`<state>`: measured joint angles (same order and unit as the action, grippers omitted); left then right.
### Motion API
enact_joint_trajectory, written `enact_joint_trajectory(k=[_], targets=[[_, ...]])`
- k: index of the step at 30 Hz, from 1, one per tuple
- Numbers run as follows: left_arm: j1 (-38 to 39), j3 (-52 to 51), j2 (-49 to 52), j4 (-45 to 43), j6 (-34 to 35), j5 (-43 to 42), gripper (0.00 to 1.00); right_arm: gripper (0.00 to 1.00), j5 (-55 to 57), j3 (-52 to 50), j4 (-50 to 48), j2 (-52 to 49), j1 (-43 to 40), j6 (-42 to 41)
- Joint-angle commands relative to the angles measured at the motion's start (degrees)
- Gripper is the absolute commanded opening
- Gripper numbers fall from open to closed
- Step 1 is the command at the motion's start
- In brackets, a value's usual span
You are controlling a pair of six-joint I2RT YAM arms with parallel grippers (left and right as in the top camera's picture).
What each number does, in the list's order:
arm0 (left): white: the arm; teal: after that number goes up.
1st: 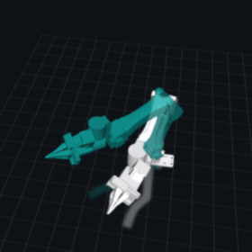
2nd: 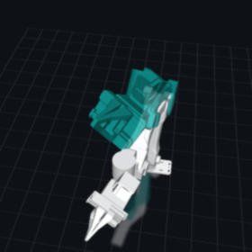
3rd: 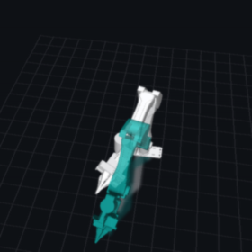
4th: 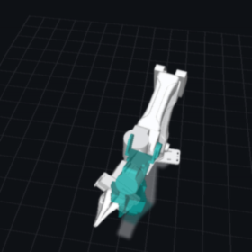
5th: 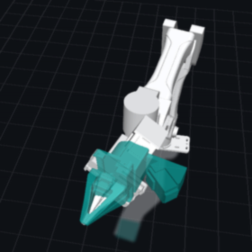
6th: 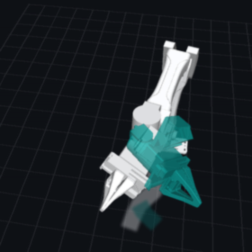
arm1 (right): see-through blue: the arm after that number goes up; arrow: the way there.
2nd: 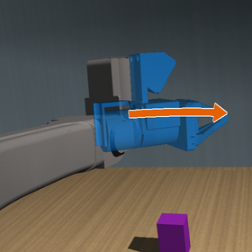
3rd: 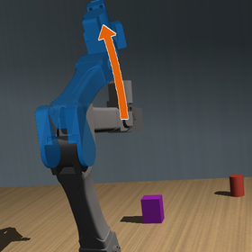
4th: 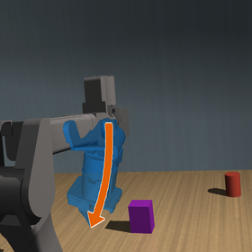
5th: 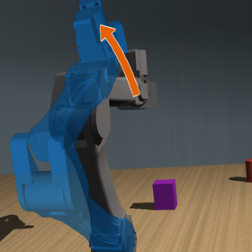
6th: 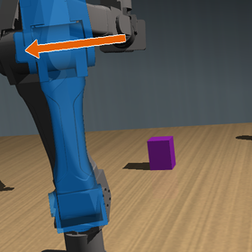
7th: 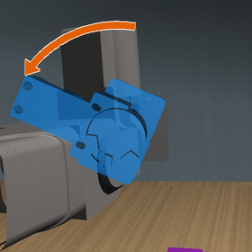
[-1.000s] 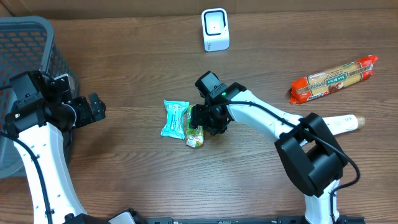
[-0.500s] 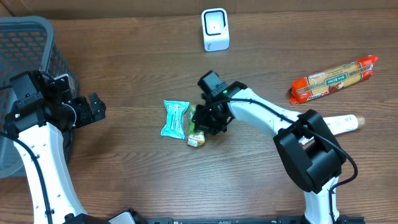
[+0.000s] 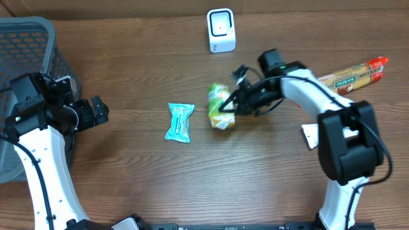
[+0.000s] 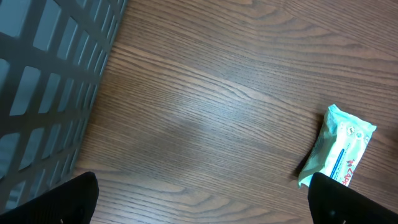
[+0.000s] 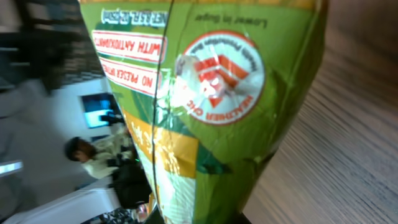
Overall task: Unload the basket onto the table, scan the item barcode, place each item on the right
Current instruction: 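Lift the green carton and carry it to the scanner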
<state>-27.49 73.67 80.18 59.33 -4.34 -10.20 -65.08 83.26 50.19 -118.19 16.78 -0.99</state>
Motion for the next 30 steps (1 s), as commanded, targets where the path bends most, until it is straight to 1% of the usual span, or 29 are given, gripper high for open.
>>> enact_joint_trajectory(k=[1, 8, 15, 27, 30], targets=[[0.13, 0.59, 0.33, -0.02, 1.14, 0.31, 1.00, 0.04, -11.30, 4.22, -0.11, 7.58, -3.30, 4.68], [0.13, 0.59, 0.33, 0.00, 1.16, 0.31, 1.00, 0.04, -16.57, 8.02, -0.37, 14.67, -6.91, 4.68], [0.13, 0.59, 0.33, 0.00, 1.14, 0.31, 1.00, 0.04, -21.20, 8.85, -2.80, 20.24, -7.58, 4.63], [0.13, 0.59, 0.33, -0.02, 1.16, 0.31, 0.99, 0.04, -21.07, 8.85, -4.11, 21.88, -8.39, 4.04], [0.13, 0.59, 0.33, 0.00, 1.16, 0.31, 0.99, 0.04, -18.64, 8.85, -3.80, 21.88, -8.44, 4.04]])
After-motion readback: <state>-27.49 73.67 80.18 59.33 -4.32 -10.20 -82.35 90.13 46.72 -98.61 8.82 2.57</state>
